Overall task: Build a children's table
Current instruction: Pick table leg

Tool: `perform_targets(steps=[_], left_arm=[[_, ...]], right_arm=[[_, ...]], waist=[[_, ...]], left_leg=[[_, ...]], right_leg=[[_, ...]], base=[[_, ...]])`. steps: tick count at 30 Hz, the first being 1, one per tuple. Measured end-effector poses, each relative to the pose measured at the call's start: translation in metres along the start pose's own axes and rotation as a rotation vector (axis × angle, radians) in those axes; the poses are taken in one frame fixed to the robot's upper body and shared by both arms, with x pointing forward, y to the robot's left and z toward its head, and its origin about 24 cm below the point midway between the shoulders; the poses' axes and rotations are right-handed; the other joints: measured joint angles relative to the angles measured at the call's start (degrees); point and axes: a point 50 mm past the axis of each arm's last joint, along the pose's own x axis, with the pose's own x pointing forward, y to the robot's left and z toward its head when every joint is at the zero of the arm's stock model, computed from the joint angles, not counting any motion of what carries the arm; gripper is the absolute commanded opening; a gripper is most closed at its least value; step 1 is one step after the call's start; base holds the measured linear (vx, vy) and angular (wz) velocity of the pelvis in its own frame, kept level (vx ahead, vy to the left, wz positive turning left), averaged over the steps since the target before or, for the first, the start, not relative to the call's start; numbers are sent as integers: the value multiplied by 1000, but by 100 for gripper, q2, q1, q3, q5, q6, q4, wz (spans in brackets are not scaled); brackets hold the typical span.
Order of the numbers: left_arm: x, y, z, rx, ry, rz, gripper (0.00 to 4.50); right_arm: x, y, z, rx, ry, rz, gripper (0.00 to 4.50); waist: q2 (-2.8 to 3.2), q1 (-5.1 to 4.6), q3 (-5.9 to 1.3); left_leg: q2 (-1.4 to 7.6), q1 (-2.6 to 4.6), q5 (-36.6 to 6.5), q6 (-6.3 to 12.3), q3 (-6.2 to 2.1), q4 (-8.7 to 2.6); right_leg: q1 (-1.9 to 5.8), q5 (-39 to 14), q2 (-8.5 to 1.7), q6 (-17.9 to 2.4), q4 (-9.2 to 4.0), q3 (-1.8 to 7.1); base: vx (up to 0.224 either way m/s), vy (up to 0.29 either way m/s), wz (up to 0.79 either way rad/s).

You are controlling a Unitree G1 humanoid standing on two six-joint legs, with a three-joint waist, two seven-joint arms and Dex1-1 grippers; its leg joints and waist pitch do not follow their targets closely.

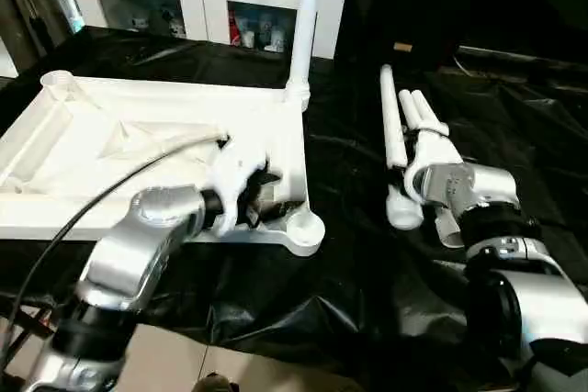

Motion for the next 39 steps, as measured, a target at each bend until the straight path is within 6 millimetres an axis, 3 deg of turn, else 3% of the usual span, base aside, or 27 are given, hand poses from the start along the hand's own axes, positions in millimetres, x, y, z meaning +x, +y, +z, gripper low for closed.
perform_targets(steps=[5, 8, 15, 18, 22, 31, 39], left_arm=[[12, 9, 17, -91, -108, 77, 319], [20, 22, 29, -209, -181, 171, 319], [37, 27, 65, -409, -345, 117, 319], [40, 24, 73, -491, -376, 53, 319], [41, 20, 80, -591, -427, -30, 319], [35, 18, 84, -803, -543, -165, 319], [28, 25, 90, -871, -595, -178, 319]], right_arm=[[-8, 6, 8, 81, -156, 170, 186], [-18, 16, 5, 155, -280, 368, 186], [-74, 46, 25, 221, -522, 916, 186], [-87, 53, 17, 198, -518, 1053, 186], [-92, 61, 6, 160, -461, 1141, 186], [-104, 63, 7, 85, -455, 1181, 186], [-104, 63, 6, 60, -422, 1190, 186]], waist=[[3, -4, 1], [15, -3, 9], [16, 79, 10], [16, 124, 9], [16, 147, 10], [13, 164, 9], [11, 184, 9]], left_leg=[[0, 0, 0, 1, 0, 1], [0, -2, 0, 2, 0, 1], [1, -7, -6, 14, -2, 0], [1, -6, -6, 15, -2, 1], [1, -4, -5, 14, -3, 5], [1, -22, -6, 15, -12, 5], [0, -43, -7, 17, -19, 5]], right_leg=[[0, 0, 0, 0, 0, 0], [0, 2, 0, -1, -2, -1], [2, 1, 0, -2, -17, -6], [5, 2, 0, -3, -19, -7], [9, 3, -3, -5, -20, -7], [7, 3, -3, -3, -35, -18], [0, 4, -2, -1, -46, -24]], base=[[0, 0, 0], [0, 0, 0], [0, 0, 0], [0, 0, 0], [0, 0, 0], [0, 0, 0], [0, 0, 0]])
